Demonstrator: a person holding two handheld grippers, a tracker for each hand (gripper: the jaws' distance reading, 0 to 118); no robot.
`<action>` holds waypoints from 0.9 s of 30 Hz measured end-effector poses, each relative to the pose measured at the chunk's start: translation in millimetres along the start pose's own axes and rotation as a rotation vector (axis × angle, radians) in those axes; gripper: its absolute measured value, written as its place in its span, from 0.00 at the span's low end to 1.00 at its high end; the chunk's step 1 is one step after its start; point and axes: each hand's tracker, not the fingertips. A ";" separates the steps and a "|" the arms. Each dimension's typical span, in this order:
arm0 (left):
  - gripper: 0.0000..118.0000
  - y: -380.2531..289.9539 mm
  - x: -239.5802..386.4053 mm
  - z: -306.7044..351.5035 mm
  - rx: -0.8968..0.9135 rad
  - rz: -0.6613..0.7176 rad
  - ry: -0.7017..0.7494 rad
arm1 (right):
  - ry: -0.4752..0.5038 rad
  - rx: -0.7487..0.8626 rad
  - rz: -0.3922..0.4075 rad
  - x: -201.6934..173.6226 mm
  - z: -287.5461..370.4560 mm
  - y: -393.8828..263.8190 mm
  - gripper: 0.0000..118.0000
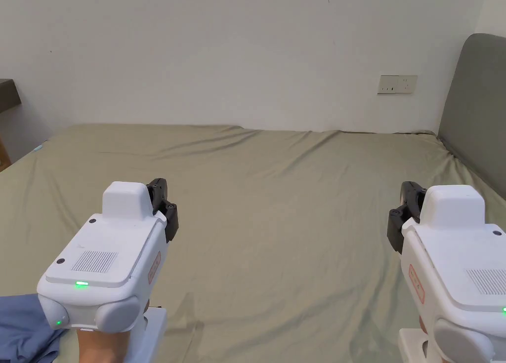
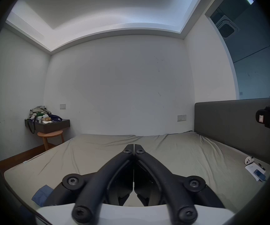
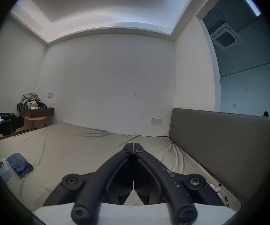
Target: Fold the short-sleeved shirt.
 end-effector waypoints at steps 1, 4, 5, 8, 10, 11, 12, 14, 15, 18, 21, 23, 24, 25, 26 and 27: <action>0.00 0.1 0.0 0.3 0.000 0.002 -0.001 | 0.003 -0.002 -0.003 0.1 -0.2 -0.1 0.01; 0.00 0.4 -0.7 -0.8 -0.007 0.012 -0.005 | 0.002 -0.004 0.001 -0.1 -0.7 -0.1 0.01; 0.00 0.3 -0.3 -0.1 -0.007 0.011 -0.004 | 0.003 -0.003 0.002 0.0 -0.5 -0.1 0.01; 0.00 0.8 -1.2 -0.5 -0.010 0.016 -0.006 | 0.002 0.000 0.004 -0.1 -0.2 0.2 0.01; 0.00 0.3 -0.1 0.7 -0.010 0.013 -0.007 | 0.002 -0.001 0.002 0.0 0.4 0.6 0.01; 0.00 0.2 -0.9 -0.9 -0.011 0.011 -0.006 | 0.003 0.001 0.002 0.1 0.7 0.7 0.01; 0.00 0.1 -0.6 -0.4 -0.012 0.010 -0.007 | 0.000 0.002 0.004 0.2 1.0 0.7 0.01; 0.00 -0.1 -0.2 -0.1 -0.013 0.011 -0.010 | 0.000 0.002 0.004 0.8 1.6 0.6 0.01; 0.00 -0.3 -0.9 -1.3 -0.013 0.011 -0.012 | 0.000 0.001 0.002 1.3 1.6 0.5 0.01; 0.00 -0.4 0.3 0.9 -0.012 0.005 -0.016 | -0.004 0.002 0.005 1.6 2.4 0.5 0.01; 0.00 -0.7 -0.1 0.0 -0.013 -0.002 -0.015 | -0.004 0.002 0.003 2.0 3.1 0.4 0.01; 0.00 -0.7 -0.9 -0.5 -0.012 -0.002 -0.017 | -0.004 0.002 0.002 2.0 3.2 0.4 0.01; 0.00 -0.6 -1.0 -0.1 -0.013 0.000 -0.017 | -0.003 0.002 0.004 1.9 3.3 0.4 0.01; 0.00 -0.5 -0.8 0.7 -0.013 0.001 -0.017 | -0.005 0.002 0.006 1.5 3.6 0.5 0.01; 0.00 -0.6 -0.4 1.7 -0.011 0.002 -0.016 | -0.008 0.003 0.009 1.2 3.7 0.4 0.02; 0.01 -1.0 -0.6 1.6 -0.007 0.000 -0.011 | -0.009 0.002 0.010 1.0 3.8 0.4 0.03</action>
